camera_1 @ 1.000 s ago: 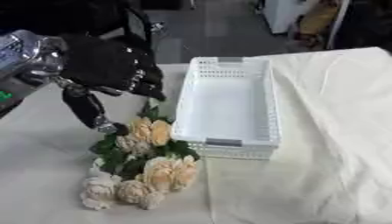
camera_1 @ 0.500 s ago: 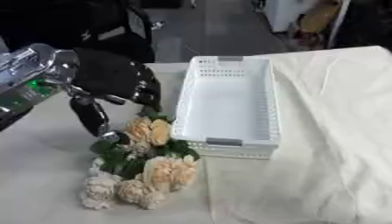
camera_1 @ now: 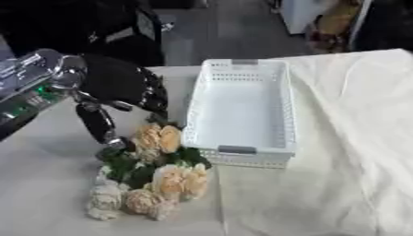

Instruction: Pick up objects on the table and place them in the box.

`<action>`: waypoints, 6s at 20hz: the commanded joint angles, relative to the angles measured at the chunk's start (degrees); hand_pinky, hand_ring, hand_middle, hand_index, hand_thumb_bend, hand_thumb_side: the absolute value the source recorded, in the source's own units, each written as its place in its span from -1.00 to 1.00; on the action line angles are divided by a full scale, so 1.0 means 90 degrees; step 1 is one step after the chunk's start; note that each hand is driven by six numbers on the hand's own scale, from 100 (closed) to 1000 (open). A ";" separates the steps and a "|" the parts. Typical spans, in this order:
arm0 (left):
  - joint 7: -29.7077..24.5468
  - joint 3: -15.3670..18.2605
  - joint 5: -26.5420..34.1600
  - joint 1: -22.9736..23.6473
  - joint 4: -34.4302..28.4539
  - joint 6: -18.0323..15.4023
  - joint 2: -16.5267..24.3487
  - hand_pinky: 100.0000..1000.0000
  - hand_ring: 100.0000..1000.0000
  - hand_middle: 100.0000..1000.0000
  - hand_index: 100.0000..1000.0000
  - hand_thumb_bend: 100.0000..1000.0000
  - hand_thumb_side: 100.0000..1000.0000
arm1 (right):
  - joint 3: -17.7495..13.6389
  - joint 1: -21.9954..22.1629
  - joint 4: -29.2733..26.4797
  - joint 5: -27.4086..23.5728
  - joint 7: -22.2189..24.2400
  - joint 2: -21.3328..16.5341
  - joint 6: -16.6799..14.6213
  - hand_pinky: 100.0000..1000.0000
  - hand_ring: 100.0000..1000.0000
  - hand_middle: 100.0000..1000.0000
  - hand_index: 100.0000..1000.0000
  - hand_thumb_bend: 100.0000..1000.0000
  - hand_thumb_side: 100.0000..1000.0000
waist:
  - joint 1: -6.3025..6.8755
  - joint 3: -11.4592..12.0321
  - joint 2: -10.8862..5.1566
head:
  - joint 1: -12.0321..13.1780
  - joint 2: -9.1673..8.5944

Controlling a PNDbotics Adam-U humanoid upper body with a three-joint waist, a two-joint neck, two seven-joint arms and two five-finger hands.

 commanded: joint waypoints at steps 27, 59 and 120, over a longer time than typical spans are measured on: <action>-0.0210 0.0040 -0.0281 -0.0129 0.1362 -0.0102 -0.0683 0.44 0.38 0.38 0.59 0.45 0.22 | 0.0032 -0.0195 -0.0101 -0.0092 0.0090 -0.0090 -0.0025 0.36 0.54 0.68 0.91 -1.00 0.03 | -0.0058 -0.0051 0.0076 | 0.0044 -0.0005; 0.1470 0.0732 0.0089 0.0228 0.3133 0.1278 -0.1575 -1.00 -1.00 -0.62 -0.63 -1.00 -0.43 | -0.0026 -0.0233 -0.0101 -0.0054 0.0026 -0.0020 -0.0030 0.36 0.54 0.68 0.91 -1.00 0.02 | -0.0145 -0.0049 0.0167 | 0.0097 -0.0005; 0.2189 0.2299 0.2745 -0.1866 0.2375 0.3339 -0.0756 -1.00 -1.00 -0.70 -0.76 -1.00 0.20 | -0.0053 -0.0060 -0.0101 -0.0005 0.0059 -0.0042 0.0097 0.36 0.54 0.68 0.91 -1.00 0.02 | -0.0083 0.0026 -0.0066 | 0.0001 -0.0005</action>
